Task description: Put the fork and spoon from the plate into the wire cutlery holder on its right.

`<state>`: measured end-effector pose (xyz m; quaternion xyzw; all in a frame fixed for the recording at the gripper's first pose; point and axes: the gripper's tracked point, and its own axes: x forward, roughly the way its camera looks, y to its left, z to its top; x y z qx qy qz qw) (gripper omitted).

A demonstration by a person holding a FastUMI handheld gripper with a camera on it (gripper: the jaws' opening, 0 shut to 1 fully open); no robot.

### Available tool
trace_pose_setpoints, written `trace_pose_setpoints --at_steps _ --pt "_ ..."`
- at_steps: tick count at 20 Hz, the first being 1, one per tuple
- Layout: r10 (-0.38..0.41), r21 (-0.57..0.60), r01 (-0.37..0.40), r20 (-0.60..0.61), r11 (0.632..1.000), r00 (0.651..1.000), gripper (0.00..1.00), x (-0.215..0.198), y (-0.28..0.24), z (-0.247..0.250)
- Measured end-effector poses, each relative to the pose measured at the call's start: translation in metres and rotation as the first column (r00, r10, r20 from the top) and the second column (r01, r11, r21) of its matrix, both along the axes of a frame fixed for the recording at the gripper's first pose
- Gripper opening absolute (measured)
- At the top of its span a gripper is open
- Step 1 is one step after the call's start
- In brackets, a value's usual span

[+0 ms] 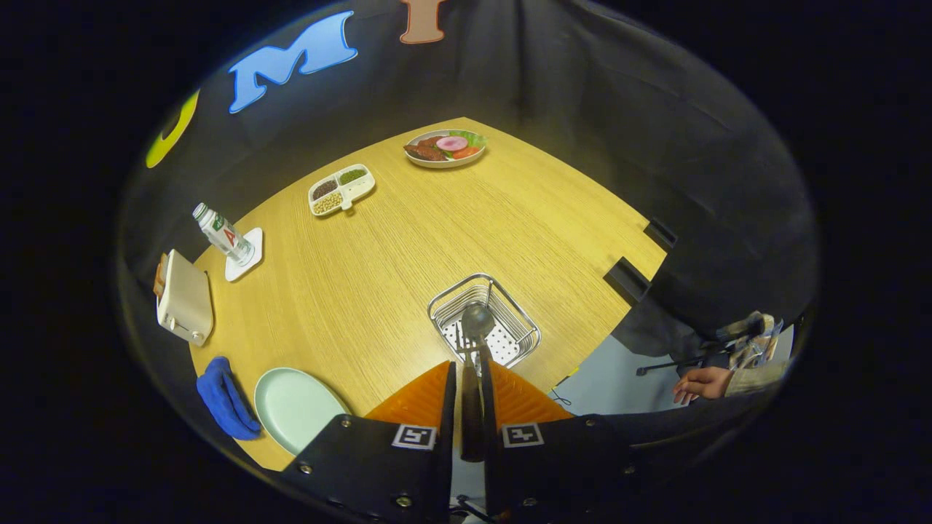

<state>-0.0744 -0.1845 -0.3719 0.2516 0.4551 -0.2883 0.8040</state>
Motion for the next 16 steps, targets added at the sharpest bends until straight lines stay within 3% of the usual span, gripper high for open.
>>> trace_pose_setpoints --at_steps 4,12,16 --pt "0.009 -0.032 -0.009 0.002 0.999 1.000 0.24 0.000 -0.008 0.004" --pt "0.052 -0.051 -0.051 0.020 0.997 0.998 0.24 0.004 -0.008 0.010" --pt "0.098 -0.121 -0.087 0.084 0.989 0.992 0.24 0.015 -0.012 0.027"
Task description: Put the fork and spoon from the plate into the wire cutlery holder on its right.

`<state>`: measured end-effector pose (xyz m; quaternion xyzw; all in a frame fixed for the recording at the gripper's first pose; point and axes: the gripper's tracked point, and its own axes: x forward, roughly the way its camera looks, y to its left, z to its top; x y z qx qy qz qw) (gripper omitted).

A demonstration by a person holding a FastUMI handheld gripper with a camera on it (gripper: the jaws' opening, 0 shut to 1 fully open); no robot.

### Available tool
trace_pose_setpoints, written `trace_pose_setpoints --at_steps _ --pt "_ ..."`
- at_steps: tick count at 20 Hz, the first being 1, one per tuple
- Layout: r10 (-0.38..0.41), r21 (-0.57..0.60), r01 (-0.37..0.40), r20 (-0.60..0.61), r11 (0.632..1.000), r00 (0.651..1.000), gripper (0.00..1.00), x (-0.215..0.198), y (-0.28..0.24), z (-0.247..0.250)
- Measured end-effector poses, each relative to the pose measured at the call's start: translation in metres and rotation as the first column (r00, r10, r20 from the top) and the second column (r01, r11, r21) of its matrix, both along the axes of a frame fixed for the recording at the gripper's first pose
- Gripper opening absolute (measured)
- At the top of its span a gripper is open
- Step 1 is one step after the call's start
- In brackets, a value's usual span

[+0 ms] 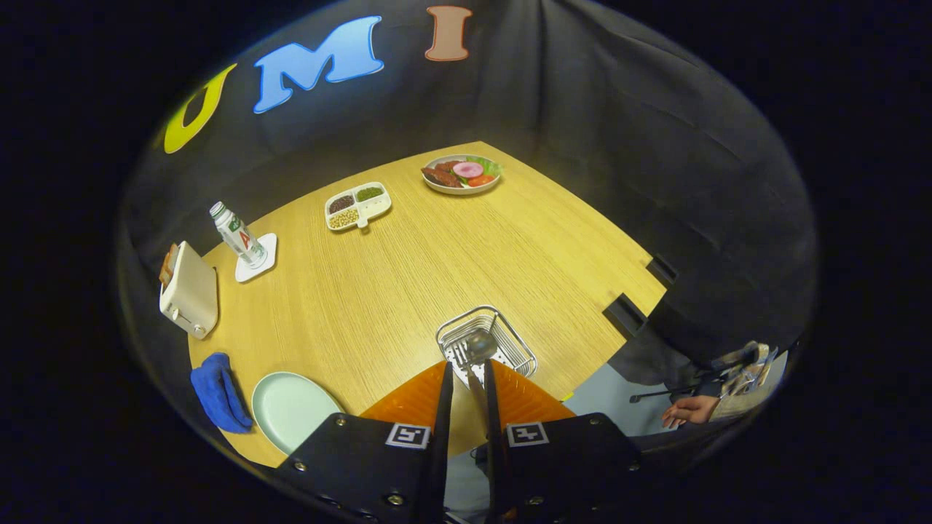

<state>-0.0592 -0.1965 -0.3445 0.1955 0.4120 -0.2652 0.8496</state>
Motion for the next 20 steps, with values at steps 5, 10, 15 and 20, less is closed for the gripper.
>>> trace_pose_setpoints --at_steps 5,10,15,20 --pt "0.074 -0.127 -0.048 0.209 0.991 0.975 0.24 0.034 -0.008 0.057" --pt "0.148 -0.238 -0.054 0.398 0.970 0.905 0.24 0.064 -0.016 0.127" --pt "0.246 -0.353 -0.060 0.512 0.934 0.823 0.24 0.079 -0.009 0.184" --pt "0.352 -0.439 -0.090 0.562 0.894 0.748 0.24 0.088 0.017 0.222"
